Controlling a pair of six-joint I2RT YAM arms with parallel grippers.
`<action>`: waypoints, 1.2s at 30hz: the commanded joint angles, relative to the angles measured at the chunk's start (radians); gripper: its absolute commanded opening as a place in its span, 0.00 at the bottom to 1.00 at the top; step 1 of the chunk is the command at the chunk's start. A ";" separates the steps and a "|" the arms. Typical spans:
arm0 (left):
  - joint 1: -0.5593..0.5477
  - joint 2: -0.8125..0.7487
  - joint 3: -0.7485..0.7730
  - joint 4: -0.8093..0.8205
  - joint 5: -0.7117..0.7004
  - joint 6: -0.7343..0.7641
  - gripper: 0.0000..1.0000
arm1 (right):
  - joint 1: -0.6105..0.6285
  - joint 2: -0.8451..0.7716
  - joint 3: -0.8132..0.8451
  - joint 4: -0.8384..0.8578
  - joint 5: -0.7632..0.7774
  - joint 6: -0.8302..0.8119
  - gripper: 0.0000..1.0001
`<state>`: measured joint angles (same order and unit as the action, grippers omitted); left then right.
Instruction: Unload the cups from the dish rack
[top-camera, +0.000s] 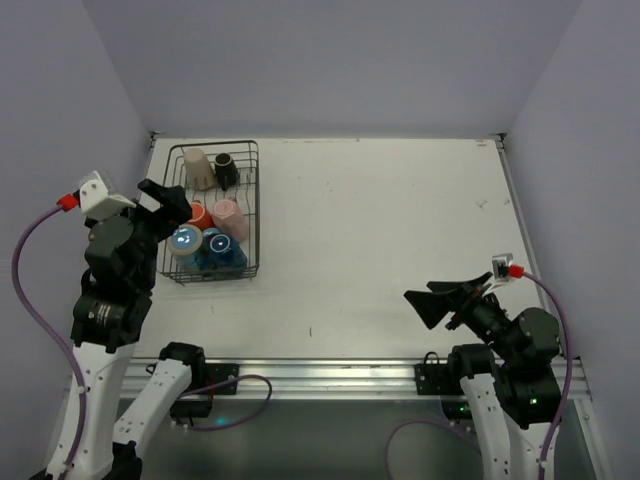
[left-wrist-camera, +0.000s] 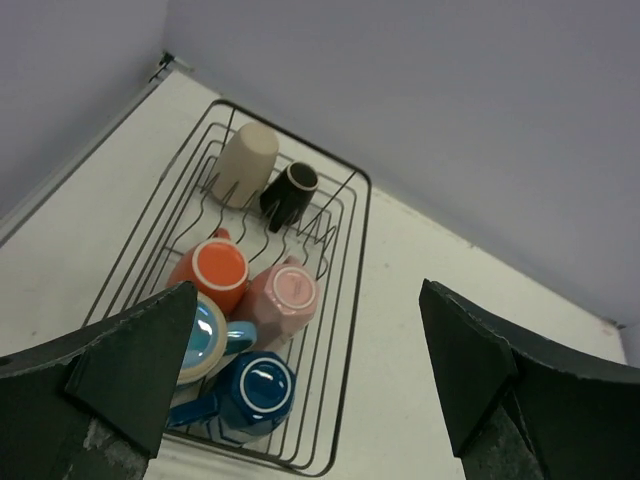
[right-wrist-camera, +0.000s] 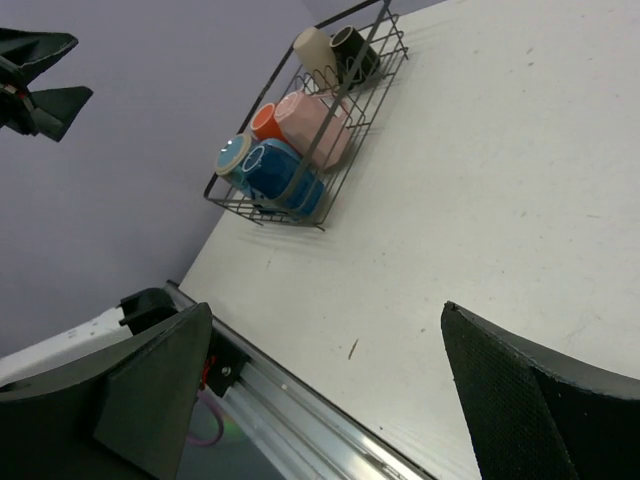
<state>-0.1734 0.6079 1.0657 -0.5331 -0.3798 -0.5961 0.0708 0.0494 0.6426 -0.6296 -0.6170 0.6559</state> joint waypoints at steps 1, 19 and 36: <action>-0.006 0.076 0.057 -0.146 -0.018 0.091 0.97 | -0.005 0.024 0.052 -0.068 0.083 -0.033 0.99; -0.008 0.388 -0.016 -0.174 0.283 0.237 0.61 | -0.005 0.141 0.101 -0.093 0.189 -0.067 0.99; -0.136 0.489 -0.064 -0.205 0.119 0.208 0.66 | -0.005 0.139 0.086 -0.085 0.168 -0.079 0.99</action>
<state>-0.2932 1.0790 1.0149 -0.7162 -0.1967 -0.4000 0.0708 0.1860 0.7223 -0.7269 -0.4370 0.5930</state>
